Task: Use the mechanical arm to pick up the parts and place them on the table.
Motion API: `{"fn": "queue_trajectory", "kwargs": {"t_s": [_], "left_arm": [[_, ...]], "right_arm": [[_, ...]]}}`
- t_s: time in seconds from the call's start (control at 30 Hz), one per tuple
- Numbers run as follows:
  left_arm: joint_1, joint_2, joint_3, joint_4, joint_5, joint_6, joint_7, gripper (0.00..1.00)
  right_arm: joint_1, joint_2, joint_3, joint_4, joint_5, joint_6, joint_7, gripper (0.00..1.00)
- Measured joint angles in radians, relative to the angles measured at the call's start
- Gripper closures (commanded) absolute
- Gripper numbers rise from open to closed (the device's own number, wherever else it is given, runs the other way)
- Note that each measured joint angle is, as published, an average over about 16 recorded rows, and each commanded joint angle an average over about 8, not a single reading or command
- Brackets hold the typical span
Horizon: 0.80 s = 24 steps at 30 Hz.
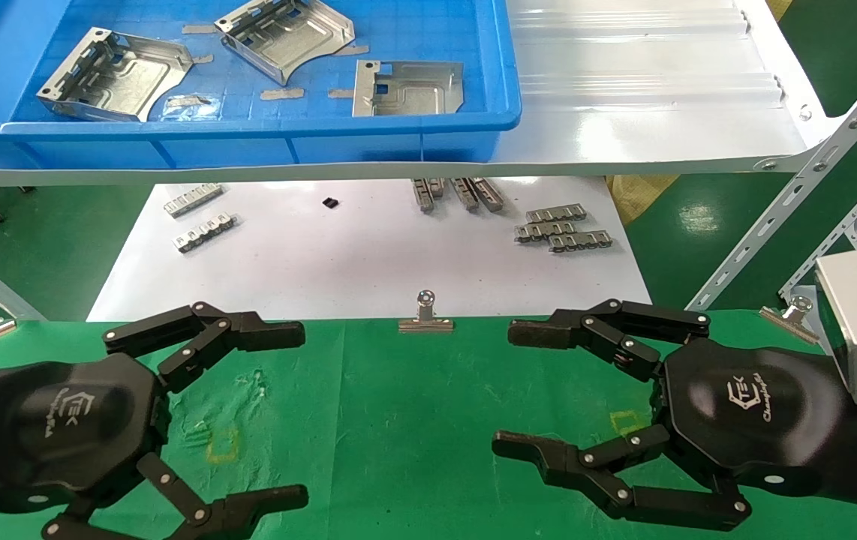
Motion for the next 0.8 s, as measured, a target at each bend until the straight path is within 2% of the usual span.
{"fn": "queue_trajectory", "kwargs": {"t_s": [0.8], "left_arm": [[0.000, 0.000, 0.000, 0.000, 0.000, 0.000, 0.000, 0.00]], "right_arm": [[0.000, 0.000, 0.000, 0.000, 0.000, 0.000, 0.000, 1.00]]}}
